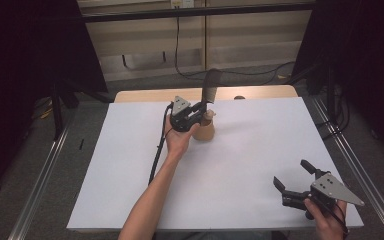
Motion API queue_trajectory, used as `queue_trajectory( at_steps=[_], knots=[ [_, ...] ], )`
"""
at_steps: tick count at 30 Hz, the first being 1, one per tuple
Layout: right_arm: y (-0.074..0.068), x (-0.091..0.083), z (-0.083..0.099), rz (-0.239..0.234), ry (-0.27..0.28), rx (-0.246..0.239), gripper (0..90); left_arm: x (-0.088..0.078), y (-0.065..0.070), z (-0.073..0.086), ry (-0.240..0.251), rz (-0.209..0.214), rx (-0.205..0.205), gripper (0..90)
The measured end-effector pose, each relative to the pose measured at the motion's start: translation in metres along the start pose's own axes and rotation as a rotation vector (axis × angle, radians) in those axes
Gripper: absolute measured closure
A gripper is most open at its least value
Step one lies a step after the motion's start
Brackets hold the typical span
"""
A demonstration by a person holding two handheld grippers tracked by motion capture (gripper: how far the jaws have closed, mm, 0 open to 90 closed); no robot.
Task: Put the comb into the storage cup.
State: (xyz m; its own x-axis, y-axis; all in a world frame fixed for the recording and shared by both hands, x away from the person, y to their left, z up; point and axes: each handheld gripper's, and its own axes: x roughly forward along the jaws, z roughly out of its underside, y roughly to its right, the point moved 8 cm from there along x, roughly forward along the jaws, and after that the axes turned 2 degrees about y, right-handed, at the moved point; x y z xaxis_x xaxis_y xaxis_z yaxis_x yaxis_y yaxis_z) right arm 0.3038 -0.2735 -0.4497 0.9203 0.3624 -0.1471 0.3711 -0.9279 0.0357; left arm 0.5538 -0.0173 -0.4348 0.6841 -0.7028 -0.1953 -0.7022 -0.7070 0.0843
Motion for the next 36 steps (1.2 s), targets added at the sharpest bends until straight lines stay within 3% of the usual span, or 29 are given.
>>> queue_trajectory(
  at_steps=[10,14,17,36],
  knots=[
    [0.0,0.0,0.0,0.001,0.0,-0.002,0.0,0.0,0.002,0.005,-0.023,0.011,0.002,72.9],
    [0.001,0.001,0.0,0.003,0.0,-0.003,0.0,-0.001,0.002,0.005,-0.032,0.018,-0.015,72.8],
    [0.001,0.001,0.0,0.002,0.0,-0.003,0.0,-0.002,0.003,0.004,-0.041,0.021,0.003,72.8],
    [0.0,0.0,0.0,-0.002,0.003,-0.002,0.0,-0.003,0.002,0.01,-0.117,-0.006,0.015,72.8]
  ],
)
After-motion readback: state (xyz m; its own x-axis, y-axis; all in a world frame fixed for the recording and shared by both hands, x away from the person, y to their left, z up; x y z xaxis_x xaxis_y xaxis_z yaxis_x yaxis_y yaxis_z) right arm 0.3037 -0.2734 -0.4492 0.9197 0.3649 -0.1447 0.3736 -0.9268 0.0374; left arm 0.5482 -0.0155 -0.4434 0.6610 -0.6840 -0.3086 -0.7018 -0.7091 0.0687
